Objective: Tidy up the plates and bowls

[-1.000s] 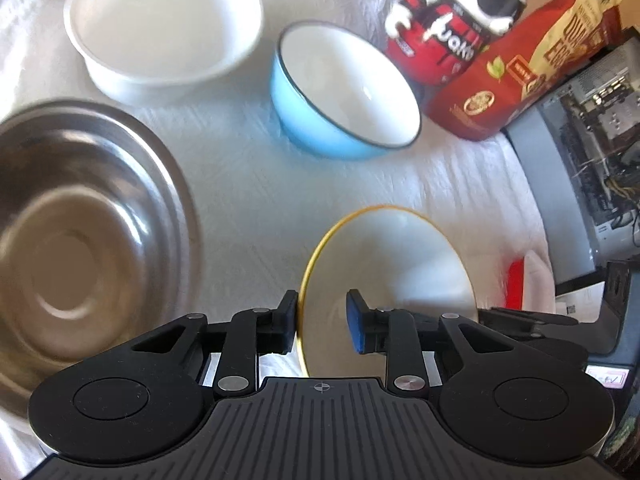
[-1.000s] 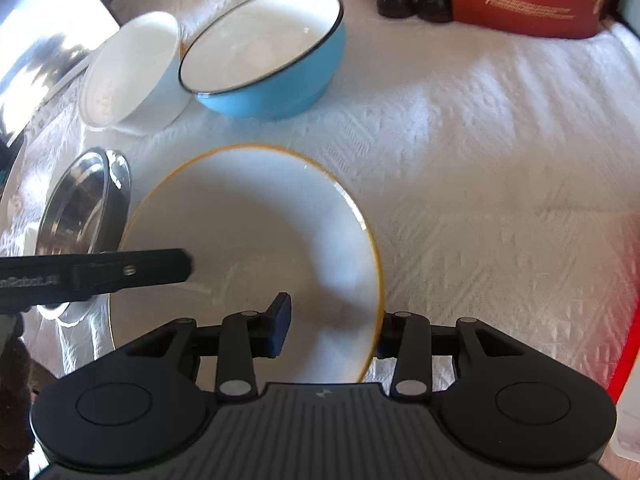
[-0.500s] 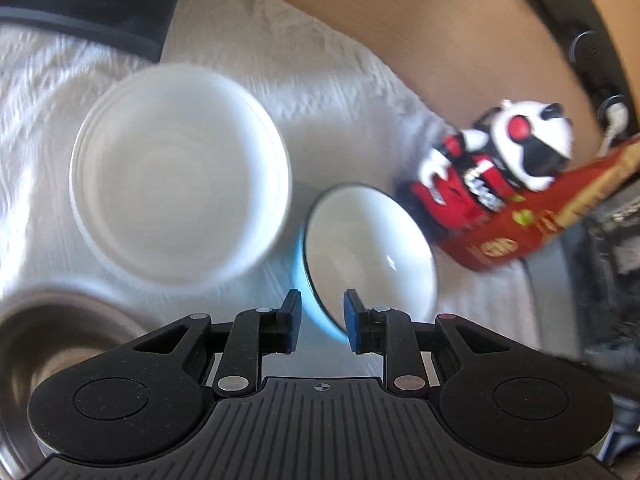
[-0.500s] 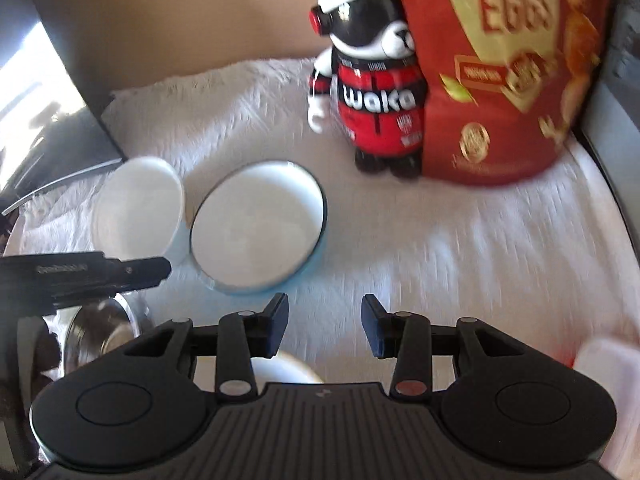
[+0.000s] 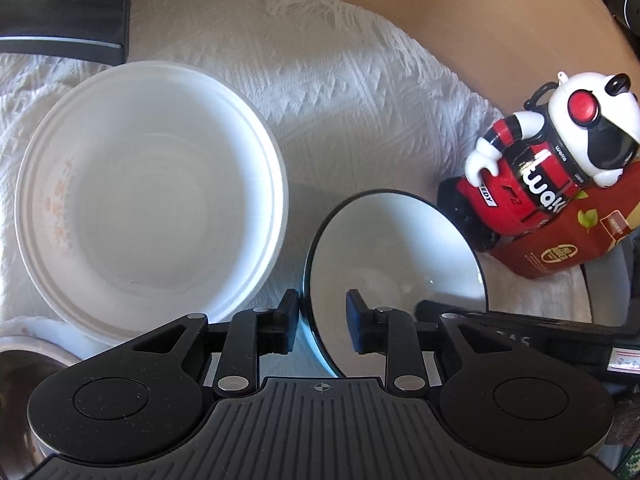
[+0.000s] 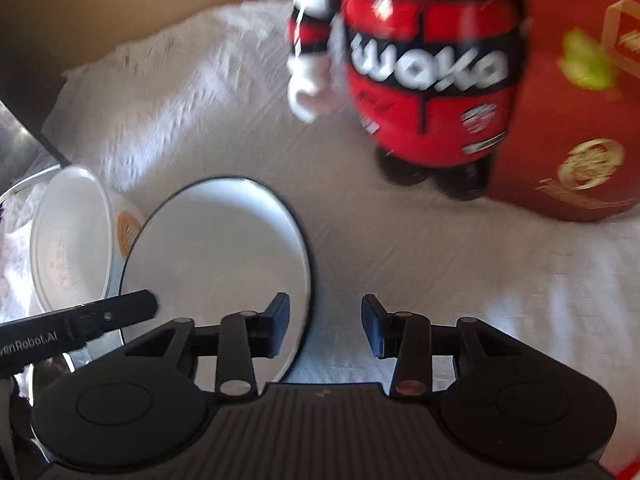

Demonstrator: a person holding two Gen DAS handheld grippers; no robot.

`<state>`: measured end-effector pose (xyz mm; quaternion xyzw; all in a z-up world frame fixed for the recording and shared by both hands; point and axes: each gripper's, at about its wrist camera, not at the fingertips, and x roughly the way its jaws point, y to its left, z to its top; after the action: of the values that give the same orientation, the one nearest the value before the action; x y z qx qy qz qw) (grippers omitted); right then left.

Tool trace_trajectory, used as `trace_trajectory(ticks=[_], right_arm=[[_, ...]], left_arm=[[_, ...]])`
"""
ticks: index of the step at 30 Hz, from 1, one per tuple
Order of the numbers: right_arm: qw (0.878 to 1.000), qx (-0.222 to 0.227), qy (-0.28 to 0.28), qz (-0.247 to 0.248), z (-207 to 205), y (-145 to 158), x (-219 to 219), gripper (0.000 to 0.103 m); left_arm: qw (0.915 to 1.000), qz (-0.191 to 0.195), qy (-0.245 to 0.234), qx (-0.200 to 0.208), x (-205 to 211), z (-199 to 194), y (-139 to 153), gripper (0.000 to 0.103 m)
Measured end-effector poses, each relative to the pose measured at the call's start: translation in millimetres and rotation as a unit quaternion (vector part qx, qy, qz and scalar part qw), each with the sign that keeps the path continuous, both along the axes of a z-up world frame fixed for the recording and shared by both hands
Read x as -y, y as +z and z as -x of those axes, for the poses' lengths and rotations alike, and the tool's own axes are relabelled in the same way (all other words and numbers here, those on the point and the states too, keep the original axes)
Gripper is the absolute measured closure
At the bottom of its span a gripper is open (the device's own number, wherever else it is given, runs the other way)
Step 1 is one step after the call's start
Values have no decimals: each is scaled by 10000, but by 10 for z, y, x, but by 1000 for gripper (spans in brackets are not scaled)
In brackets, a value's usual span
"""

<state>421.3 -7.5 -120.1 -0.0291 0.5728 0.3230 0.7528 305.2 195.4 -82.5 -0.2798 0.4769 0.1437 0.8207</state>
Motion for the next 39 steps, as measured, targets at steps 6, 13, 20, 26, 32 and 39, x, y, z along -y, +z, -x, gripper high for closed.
trace_trajectory(ticks=[6,13,20,26,32,39], right_arm=[[9997,-134,158,-94,44,-23,-65,74],[9998,-28,141,121,218,73,266,73],[9995,-262,-144,-78,199,-48,495,73],[9989,-390,-237,-114,128,-163,451,72],[9990,-394,-180,-105,118,-160,388,67],[9973,-666,-35,-293,191,-141,372,67]], left_arm=[[9997,257,25,-28,-52,-1,-25,74],[9972,308,-659,-183,261,-28,14,69],[9953,383,-847,-268,287,-299,-204,70],[9936,629,-822,-447,284,-438,-412,71],[9910,936,-806,-515,233,-441,-529,71],[9912,857,-753,-665,205,-284,-422,70]])
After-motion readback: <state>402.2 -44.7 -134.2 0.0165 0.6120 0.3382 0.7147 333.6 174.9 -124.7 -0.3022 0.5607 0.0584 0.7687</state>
